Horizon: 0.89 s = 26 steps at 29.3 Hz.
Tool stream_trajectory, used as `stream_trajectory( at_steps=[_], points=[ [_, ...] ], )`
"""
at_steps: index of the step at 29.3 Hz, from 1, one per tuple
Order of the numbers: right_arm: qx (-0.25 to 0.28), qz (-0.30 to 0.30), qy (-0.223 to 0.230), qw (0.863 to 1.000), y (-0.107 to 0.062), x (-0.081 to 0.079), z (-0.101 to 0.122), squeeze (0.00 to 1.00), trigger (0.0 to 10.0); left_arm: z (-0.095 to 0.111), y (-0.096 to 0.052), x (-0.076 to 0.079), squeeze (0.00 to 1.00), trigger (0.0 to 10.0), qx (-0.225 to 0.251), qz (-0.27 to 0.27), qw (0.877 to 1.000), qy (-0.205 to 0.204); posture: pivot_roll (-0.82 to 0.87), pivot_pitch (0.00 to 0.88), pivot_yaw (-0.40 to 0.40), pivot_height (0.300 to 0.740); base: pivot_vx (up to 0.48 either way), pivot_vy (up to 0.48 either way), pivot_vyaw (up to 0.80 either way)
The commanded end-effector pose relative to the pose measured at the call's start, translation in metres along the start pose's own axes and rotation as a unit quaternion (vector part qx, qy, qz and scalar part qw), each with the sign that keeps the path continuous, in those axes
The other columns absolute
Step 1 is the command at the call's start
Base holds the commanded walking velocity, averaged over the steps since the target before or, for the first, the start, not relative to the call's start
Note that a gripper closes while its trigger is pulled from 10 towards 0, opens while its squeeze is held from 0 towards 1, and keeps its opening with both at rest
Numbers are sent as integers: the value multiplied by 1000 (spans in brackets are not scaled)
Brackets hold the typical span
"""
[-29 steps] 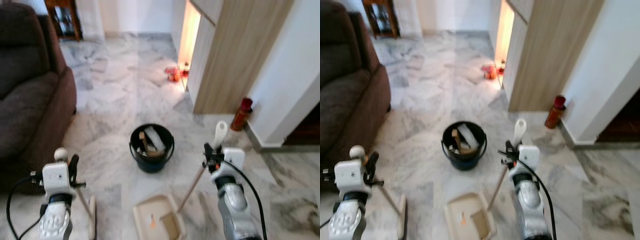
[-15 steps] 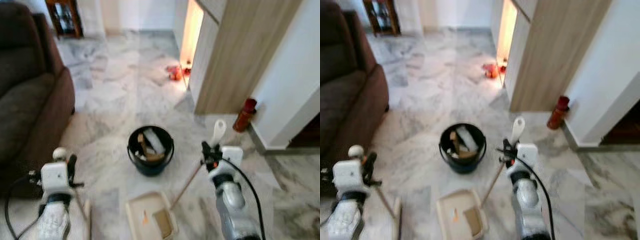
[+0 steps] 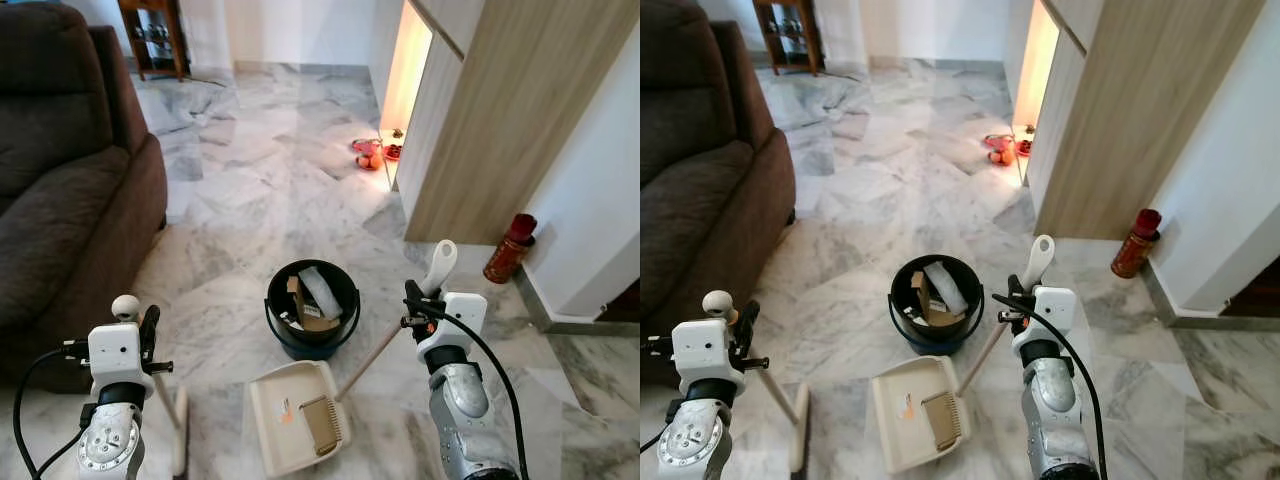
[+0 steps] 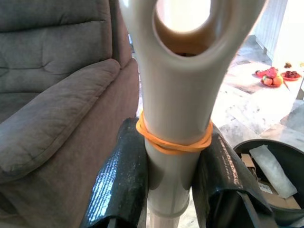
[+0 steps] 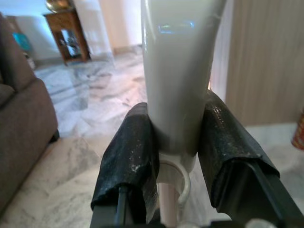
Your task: Sweep floor
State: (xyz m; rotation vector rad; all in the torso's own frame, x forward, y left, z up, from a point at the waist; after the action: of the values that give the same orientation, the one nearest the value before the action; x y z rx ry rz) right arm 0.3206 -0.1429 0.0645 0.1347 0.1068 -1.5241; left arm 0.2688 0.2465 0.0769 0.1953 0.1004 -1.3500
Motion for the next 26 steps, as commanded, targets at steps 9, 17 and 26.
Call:
stream_trajectory(
  at_steps=[9,17,26],
  points=[
    [42,10,15,999,-6,-12,28,0,10000,9,1,2,0,10000,22,-8,1000,4,61,0,-16,740,0,0,0],
    [70,26,21,997,-11,-24,57,0,10000,9,3,3,0,10000,22,-11,1000,4,55,0,-15,740,0,0,0],
    [74,18,14,997,-24,-24,75,0,10000,10,3,2,0,10000,23,-8,1000,5,59,0,-16,740,0,0,0]
  ],
)
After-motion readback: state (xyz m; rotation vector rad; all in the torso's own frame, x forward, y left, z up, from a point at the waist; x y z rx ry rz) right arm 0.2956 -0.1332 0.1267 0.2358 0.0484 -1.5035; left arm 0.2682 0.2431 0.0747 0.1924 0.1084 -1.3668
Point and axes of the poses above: a point about 5 cm out from each wrist's last joint towards the gripper, its own y axis pointing out of the wrist towards the gripper, its own z axis along the axis of the wrist's last joint, x = y × z, the point moved 3 cm from there along y, pointing out of the wrist towards the gripper, and after that the axes turned 2 degrees about y, right-handed, at the moved point
